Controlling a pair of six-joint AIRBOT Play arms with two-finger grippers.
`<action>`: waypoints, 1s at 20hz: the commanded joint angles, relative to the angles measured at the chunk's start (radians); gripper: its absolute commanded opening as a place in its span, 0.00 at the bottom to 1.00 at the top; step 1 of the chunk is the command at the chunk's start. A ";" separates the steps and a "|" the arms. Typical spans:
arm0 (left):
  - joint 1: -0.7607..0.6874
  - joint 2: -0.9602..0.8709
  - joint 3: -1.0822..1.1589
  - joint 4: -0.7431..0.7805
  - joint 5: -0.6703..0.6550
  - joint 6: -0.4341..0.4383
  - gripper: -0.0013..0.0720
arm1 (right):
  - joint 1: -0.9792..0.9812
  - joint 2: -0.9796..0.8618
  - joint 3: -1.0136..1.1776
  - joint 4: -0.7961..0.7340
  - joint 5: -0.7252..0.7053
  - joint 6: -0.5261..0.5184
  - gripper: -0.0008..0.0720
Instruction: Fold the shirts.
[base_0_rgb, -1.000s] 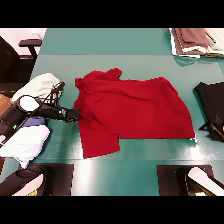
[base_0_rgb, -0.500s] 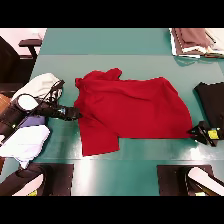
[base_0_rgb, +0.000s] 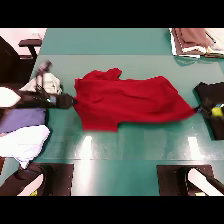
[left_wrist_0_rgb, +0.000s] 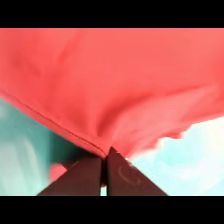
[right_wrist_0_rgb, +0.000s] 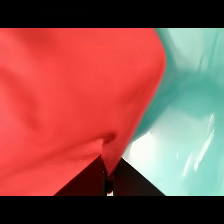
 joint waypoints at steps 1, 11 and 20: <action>0.000 0.097 0.271 0.086 -0.085 -0.023 0.05 | 0.054 0.132 0.254 0.008 0.038 -0.002 0.03; 0.000 0.124 1.159 0.179 -0.066 -0.084 0.04 | 0.057 0.236 1.105 -0.153 0.200 0.026 0.03; 0.000 0.015 0.894 0.496 -0.240 -0.176 0.05 | 0.080 0.060 1.077 -0.163 0.403 0.107 0.03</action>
